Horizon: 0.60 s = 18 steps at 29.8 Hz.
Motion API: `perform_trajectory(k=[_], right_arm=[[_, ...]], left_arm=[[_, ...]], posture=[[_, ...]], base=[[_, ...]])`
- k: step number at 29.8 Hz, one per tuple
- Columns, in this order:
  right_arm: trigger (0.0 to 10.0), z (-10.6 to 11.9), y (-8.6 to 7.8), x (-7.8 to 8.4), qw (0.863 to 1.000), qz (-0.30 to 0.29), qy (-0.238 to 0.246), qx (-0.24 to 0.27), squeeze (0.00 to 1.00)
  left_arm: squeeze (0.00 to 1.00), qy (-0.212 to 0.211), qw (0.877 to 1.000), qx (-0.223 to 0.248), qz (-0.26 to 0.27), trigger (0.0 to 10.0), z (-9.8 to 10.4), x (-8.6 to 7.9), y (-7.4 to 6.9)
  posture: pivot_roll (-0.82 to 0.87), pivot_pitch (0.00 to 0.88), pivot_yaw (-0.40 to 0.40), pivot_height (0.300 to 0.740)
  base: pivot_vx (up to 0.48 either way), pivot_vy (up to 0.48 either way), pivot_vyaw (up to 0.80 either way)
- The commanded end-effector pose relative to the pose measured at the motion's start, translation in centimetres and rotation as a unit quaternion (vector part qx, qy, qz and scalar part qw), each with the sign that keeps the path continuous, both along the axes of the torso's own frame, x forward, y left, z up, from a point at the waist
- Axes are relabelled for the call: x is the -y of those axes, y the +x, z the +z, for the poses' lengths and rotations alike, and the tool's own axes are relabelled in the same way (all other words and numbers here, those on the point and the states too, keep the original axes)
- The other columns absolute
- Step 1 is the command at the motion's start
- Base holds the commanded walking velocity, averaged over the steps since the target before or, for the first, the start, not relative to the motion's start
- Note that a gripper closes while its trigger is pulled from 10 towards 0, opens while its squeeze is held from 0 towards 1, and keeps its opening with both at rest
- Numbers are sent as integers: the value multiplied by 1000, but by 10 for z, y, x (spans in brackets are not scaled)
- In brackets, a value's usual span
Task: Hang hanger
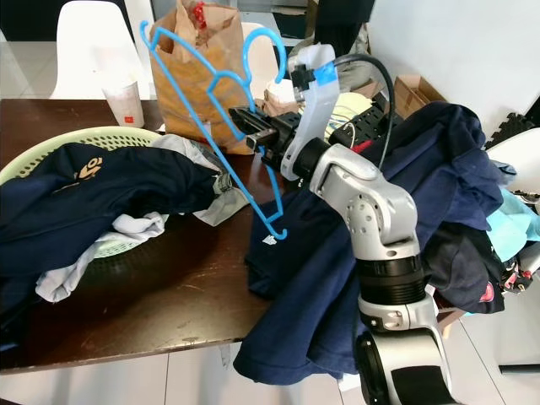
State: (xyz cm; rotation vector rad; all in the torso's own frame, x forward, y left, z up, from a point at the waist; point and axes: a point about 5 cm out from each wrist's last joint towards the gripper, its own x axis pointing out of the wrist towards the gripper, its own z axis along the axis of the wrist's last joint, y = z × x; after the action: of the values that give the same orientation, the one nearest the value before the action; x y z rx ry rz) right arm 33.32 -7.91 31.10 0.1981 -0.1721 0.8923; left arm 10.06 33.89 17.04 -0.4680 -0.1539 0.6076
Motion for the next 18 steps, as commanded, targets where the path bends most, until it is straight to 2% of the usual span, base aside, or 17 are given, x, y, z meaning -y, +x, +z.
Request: perform_trajectory(k=[1, 2, 3, 5, 6, 7, 10, 12, 15, 17, 18], right_arm=[[10000, 0, 0, 1, 1000, 0, 0, 3, 0], [10000, 0, 0, 1, 1000, 0, 0, 3, 0], [10000, 0, 1, 1, 1000, 0, -1, 3, 0], [10000, 0, 1, 1, 1000, 0, -1, 3, 0], [10000, 0, 1, 1, 1000, 0, -1, 4, 0], [10000, 0, 1, 1, 1000, 1, -1, 4, 0], [10000, 0, 1, 1, 1000, 1, -1, 4, 0], [10000, -1, 1, 1, 1000, 5, -4, 6, 0], [10000, -1, 1, 1, 1000, 6, -6, 6, 0], [10000, -1, 1, 1, 1000, 7, -7, 7, 0], [10000, -1, 1, 1, 1000, 7, -7, 7, 0]], left_arm=[[0, 24, 1000, -11, -9, 2980, 5, 1, 0], [0, 24, 1000, -11, -9, 2980, 5, 1, 0], [0, 37, 999, -18, -1, 10000, 6, -1, -1], [0, 37, 999, -18, -1, 10000, 6, -1, -1], [1000, 58, 997, -35, 40, 10000, 8, -12, -6], [1000, 77, 992, -48, 89, 10000, 12, -24, -14], [1000, 77, 992, -48, 89, 10000, 12, -24, -14], [1000, 124, 976, -67, 167, 10000, 29, -41, -28], [1000, 142, 970, -71, 185, 10000, 37, -43, -31], [1000, 196, 958, -80, 195, 10000, 55, -40, -30], [1000, 249, 950, -90, 168, 10000, 68, -32, -20]], posture=[[45, 139, -59, 740], [45, 139, -59, 740], [45, 139, -59, 740], [45, 139, -59, 740], [49, 138, -59, 740], [49, 138, -59, 740], [49, 138, -59, 740], [51, 137, -61, 740], [51, 137, -61, 740], [52, 137, -62, 740], [55, 138, -65, 740]], base=[[0, 0, 0], [0, 0, 0], [0, 0, 0], [0, 0, 0], [0, 0, 0], [0, 0, 0], [0, 0, 0], [0, 0, 0], [0, 0, 0], [0, 0, 0], [0, 0, 0]])
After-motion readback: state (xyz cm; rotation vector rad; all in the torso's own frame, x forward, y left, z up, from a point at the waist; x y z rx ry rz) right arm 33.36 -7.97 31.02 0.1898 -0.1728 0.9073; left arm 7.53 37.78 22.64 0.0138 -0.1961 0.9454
